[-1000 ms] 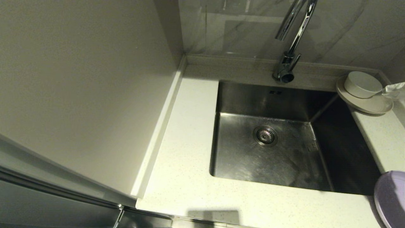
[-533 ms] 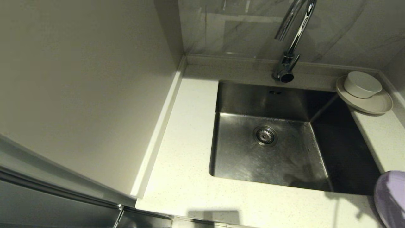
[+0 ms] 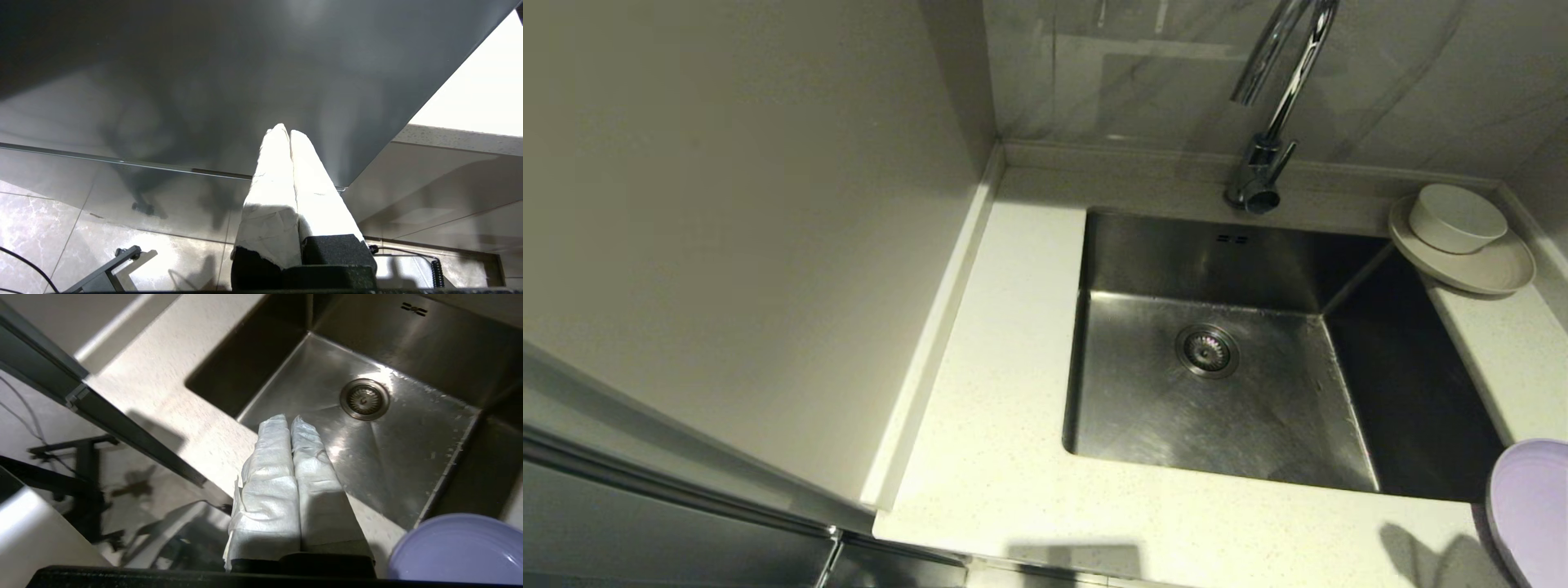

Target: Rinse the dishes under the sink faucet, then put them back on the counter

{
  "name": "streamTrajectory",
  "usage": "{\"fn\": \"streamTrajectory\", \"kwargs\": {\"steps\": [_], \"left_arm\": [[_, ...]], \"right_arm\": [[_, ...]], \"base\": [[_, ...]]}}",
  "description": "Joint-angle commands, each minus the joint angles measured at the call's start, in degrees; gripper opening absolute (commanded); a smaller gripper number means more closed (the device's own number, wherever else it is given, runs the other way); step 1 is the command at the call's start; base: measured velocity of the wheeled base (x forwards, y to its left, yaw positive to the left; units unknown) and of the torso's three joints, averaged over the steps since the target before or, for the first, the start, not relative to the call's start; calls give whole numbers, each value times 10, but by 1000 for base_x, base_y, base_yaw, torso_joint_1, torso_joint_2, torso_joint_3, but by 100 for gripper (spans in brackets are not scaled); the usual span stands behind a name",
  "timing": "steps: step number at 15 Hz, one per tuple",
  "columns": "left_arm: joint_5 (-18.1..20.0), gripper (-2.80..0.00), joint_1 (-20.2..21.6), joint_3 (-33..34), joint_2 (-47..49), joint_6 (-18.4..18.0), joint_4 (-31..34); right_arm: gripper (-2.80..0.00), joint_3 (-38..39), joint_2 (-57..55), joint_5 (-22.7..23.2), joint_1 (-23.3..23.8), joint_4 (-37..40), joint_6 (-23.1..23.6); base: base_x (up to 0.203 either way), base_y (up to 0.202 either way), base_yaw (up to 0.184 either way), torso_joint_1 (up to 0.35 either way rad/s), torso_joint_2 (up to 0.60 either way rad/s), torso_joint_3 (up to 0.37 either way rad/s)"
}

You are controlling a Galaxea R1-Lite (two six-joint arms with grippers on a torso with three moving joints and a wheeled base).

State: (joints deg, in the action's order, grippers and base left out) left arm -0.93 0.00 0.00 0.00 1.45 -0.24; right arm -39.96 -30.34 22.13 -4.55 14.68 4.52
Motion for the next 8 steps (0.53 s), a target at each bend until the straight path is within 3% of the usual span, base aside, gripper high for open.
{"fn": "streamTrajectory", "kwargs": {"steps": [1,4,8], "left_arm": [[0,-280,0,0,-3,0,0],[0,-280,0,0,-2,0,0],[0,-280,0,0,-2,0,0]], "right_arm": [[-280,86,101,-13,4,-24,11],[-280,194,158,-40,51,-68,18],[-280,349,233,-106,50,-158,19]], "base": [[0,0,0,0,0,0],[0,0,0,0,0,0],[0,0,0,0,0,0]]}}
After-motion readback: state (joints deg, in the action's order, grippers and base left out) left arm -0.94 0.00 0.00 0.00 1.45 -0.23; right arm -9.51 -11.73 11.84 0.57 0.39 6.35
